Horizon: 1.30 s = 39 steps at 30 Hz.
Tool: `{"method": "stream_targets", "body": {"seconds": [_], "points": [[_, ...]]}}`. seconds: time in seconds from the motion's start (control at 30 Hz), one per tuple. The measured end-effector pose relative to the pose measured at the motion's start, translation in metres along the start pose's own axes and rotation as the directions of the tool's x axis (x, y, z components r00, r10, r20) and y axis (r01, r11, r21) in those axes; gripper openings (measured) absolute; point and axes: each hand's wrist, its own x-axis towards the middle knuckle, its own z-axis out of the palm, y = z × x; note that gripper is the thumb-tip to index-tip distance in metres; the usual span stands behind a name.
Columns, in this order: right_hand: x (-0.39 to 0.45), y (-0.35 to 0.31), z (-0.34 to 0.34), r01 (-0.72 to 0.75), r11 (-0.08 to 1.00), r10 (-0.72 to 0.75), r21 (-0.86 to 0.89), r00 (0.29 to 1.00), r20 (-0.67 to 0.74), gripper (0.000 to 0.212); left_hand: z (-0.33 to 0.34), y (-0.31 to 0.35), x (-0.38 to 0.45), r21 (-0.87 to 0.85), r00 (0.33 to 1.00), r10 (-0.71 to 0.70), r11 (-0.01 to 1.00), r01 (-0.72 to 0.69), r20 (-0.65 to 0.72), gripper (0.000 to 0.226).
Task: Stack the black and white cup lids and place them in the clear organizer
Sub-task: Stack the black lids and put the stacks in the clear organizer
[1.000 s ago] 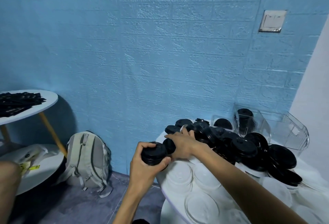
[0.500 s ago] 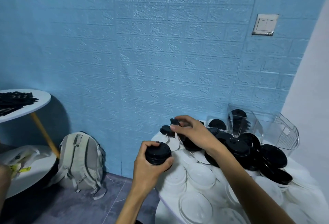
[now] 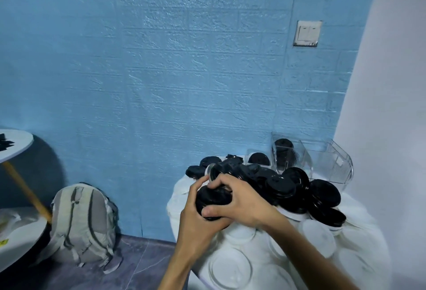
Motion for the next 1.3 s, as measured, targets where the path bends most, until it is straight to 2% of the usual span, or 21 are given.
{"method": "stream_targets", "body": {"seconds": [0.1,0.17,0.23,0.27,0.3,0.33,0.43,0.5,0.57,0.67,0.73,0.83,0.97,1.13,1.2,1.3], "points": [[-0.011,0.005,-0.008,0.064,0.998,-0.062,-0.024,0.996,0.058,0.054,0.014,-0.004,-0.003,-0.024,0.997,0.002,1.0,-0.004,-0.081,0.071],[-0.018,0.011,-0.024,0.07,0.996,-0.067,-0.049,0.996,0.051,0.04,0.023,-0.005,-0.005,-0.047,0.996,-0.002,0.999,-0.002,-0.095,0.061],[-0.022,0.024,-0.05,0.063,0.992,-0.081,-0.105,0.981,-0.175,0.026,0.03,-0.004,-0.004,-0.071,0.995,-0.014,0.997,0.006,-0.103,0.058],[-0.023,0.034,-0.065,0.038,0.989,-0.08,-0.144,0.951,-0.298,0.025,0.032,-0.004,-0.003,-0.08,0.994,-0.019,0.997,0.011,-0.104,0.058],[-0.024,0.048,-0.08,-0.004,0.981,-0.069,-0.195,0.929,-0.363,0.029,0.034,-0.004,-0.002,-0.083,0.995,-0.024,0.996,0.015,-0.102,0.058],[-0.024,0.059,-0.092,-0.068,0.966,-0.027,-0.249,0.934,-0.357,0.036,0.035,-0.003,-0.002,-0.083,0.995,-0.029,0.996,0.021,-0.095,0.058],[-0.026,0.087,-0.111,-0.226,0.91,0.174,-0.347,0.969,-0.175,0.069,0.04,-0.001,-0.002,-0.081,0.997,-0.04,0.996,0.035,-0.065,0.06],[-0.027,0.098,-0.112,-0.256,0.887,0.234,-0.385,0.967,-0.103,0.086,0.043,0.001,-0.002,-0.078,0.997,-0.042,0.996,0.037,-0.058,0.06],[-0.026,0.103,-0.11,-0.261,0.87,0.248,-0.419,0.965,-0.085,0.094,0.045,0.004,-0.002,-0.077,0.998,-0.041,0.996,0.037,-0.05,0.06],[-0.027,0.103,-0.108,-0.261,0.872,0.241,-0.414,0.965,-0.102,0.079,0.046,0.003,-0.002,-0.071,0.998,-0.055,0.996,0.052,-0.027,0.062],[-0.029,0.102,-0.109,-0.232,0.906,0.189,-0.353,0.97,-0.152,0.063,0.045,0.002,-0.002,-0.07,0.998,-0.057,0.996,0.055,-0.028,0.063],[-0.03,0.099,-0.113,-0.181,0.932,0.115,-0.313,0.969,-0.219,0.052,0.045,0.0,0.0,-0.063,0.998,-0.057,0.997,0.055,-0.027,0.064],[-0.028,0.099,-0.109,-0.194,0.908,0.124,-0.371,0.971,-0.205,0.065,0.051,-0.001,0.002,-0.056,0.998,-0.071,0.996,0.07,-0.004,0.063],[-0.029,0.088,-0.101,-0.175,0.933,0.049,-0.316,0.927,-0.372,0.058,0.058,-0.002,0.001,-0.082,0.997,-0.075,0.994,0.077,0.032,0.064],[-0.033,0.071,-0.091,-0.103,0.946,-0.006,-0.308,0.943,-0.332,0.066,0.062,0.001,0.002,-0.082,0.997,-0.067,0.994,0.07,0.043,0.069],[-0.038,0.052,-0.071,0.019,0.955,-0.061,-0.297,0.989,-0.134,0.078,0.066,0.005,0.002,-0.085,0.997,-0.055,0.995,0.059,0.052,0.092]]}}
